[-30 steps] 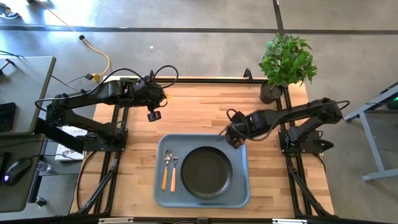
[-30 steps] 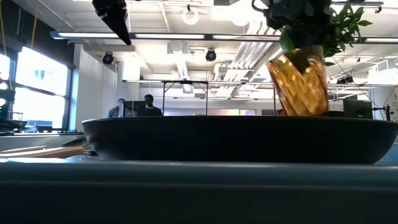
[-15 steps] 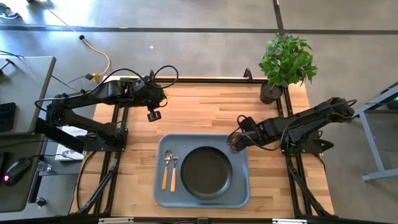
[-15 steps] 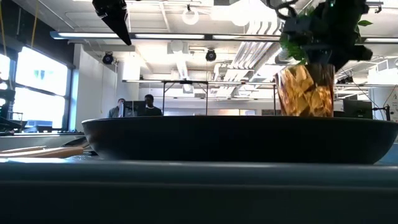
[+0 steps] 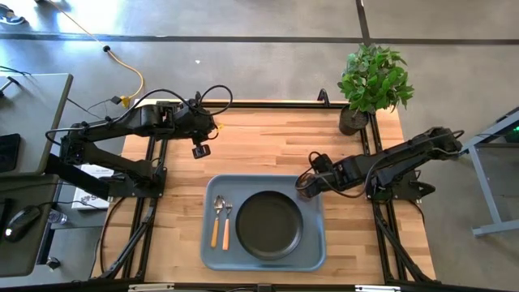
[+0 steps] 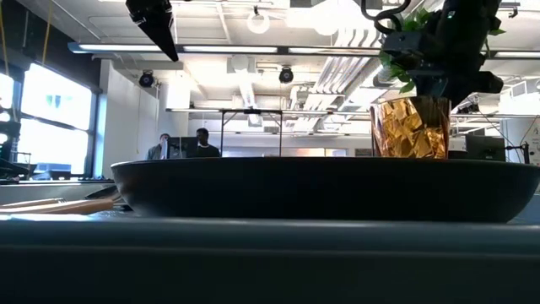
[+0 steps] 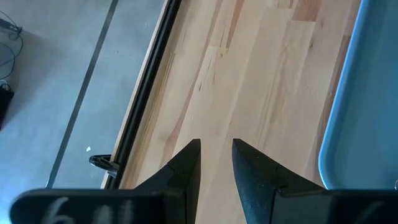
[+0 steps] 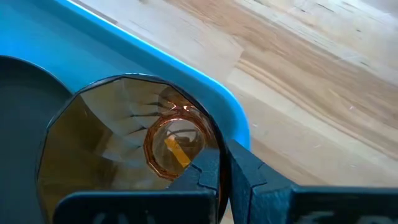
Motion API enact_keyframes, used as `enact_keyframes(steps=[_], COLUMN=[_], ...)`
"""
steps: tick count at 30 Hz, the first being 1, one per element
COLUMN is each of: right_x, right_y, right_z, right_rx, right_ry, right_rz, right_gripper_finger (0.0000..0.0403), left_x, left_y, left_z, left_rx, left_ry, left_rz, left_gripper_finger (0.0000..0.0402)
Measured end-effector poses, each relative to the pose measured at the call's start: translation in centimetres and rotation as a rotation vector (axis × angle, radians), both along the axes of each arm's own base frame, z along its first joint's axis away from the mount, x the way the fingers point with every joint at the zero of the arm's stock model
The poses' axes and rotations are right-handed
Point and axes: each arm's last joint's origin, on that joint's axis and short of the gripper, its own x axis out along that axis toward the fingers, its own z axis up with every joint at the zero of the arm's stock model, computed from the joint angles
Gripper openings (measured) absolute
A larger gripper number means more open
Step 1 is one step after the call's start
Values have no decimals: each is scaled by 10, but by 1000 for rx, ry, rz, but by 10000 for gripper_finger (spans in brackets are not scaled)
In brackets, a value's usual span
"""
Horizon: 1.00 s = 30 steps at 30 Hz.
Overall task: Pick and place plate/cup/fork/spoon on tray
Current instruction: Put the brown cup on the blue serving tray to the top right of the black plate
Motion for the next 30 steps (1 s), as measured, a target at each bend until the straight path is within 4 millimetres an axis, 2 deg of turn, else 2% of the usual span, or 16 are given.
enact_keyframes(steps=[30], right_x=[-1], right_y=[0], right_z=[-1], right_rx=[42], right_ry=[16], right_rz=[-16], right_gripper_finger=[1], left_x=[0], left_y=[0], left_z=[0], left_rx=[8], left_ry=[8], left_rz=[-13], left_gripper_finger=[83])
